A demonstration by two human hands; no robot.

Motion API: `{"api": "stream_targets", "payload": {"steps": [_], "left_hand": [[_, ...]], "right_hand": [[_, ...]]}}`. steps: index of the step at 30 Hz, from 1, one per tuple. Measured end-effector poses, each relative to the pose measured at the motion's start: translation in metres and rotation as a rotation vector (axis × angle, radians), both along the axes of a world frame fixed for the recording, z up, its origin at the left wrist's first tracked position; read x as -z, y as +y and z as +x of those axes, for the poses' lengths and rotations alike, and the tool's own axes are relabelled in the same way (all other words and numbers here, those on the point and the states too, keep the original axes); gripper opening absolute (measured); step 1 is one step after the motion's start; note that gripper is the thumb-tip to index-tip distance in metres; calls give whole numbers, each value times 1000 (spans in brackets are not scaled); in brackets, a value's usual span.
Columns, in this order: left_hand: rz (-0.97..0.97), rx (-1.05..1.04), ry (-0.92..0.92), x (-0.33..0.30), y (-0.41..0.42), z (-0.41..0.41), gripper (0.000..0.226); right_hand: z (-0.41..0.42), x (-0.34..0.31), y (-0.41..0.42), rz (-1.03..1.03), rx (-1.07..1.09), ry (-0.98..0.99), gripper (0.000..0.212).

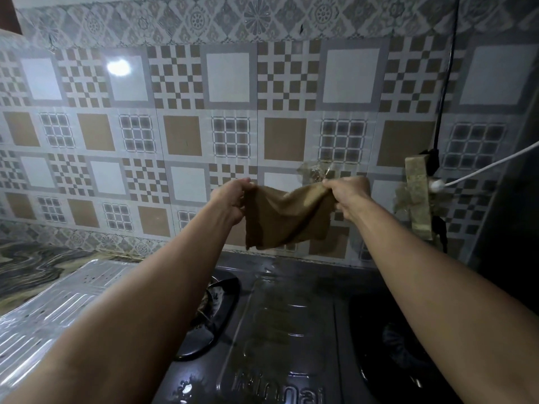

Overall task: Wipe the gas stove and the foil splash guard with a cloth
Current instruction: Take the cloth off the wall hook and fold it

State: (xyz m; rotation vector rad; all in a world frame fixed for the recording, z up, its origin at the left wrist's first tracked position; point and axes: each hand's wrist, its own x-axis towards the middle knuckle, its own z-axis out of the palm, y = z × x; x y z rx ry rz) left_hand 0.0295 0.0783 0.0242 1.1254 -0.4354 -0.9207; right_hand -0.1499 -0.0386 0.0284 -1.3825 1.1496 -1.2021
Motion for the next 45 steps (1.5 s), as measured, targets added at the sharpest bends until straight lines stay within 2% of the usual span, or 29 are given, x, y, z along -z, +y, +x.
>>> {"api": "stream_targets", "payload": {"steps": [2, 4, 8, 12, 14, 17, 20, 22, 26, 28, 34, 37, 40, 42, 45], "left_hand": [[-51, -64, -107, 0, -1, 2, 26], [-100, -165, -211, 0, 1, 3, 18], [-165, -264, -336, 2, 6, 3, 10], [-124, -306, -478, 0, 9, 10, 19], [-79, -312, -616, -2, 11, 11, 29], [-12, -396, -833, -3, 10, 11, 22], [-17, -441, -914, -5, 9, 11, 10], [-21, -457, -942, -9, 6, 12, 5], [-43, -376, -856, -13, -1, 11, 8], [5, -330, -824, -14, -3, 12, 5], [222, -186, -630, -3, -9, 11, 6], [209, -101, -488, 0, -10, -4, 5], [165, 7, -336, 1, -11, -22, 6], [144, 76, -271, 4, -13, -28, 8], [127, 140, -298, 11, -17, -31, 10]], "right_hand": [[-3, -6, -4, -60, 21, 66, 31], [-4, -11, -7, -81, 25, 67, 34], [-9, -19, -12, -135, -84, 123, 13], [-24, -28, -12, -202, -249, 252, 38], [-27, -30, -14, -325, -216, 399, 35], [-28, -29, -14, -520, -162, 604, 27], [-30, -30, -14, -573, -163, 645, 25], [-30, -30, -15, -533, -200, 583, 24], [-26, -31, -15, -370, -257, 296, 20], [-24, -27, -15, -305, -250, 199, 15], [-13, -8, -9, -232, -75, 387, 16], [1, -3, -1, -131, -58, 323, 11], [13, 1, 13, -25, -191, 152, 12], [18, 4, 25, -33, -328, 136, 16], [19, 7, 35, 17, -518, 117, 18]]}}
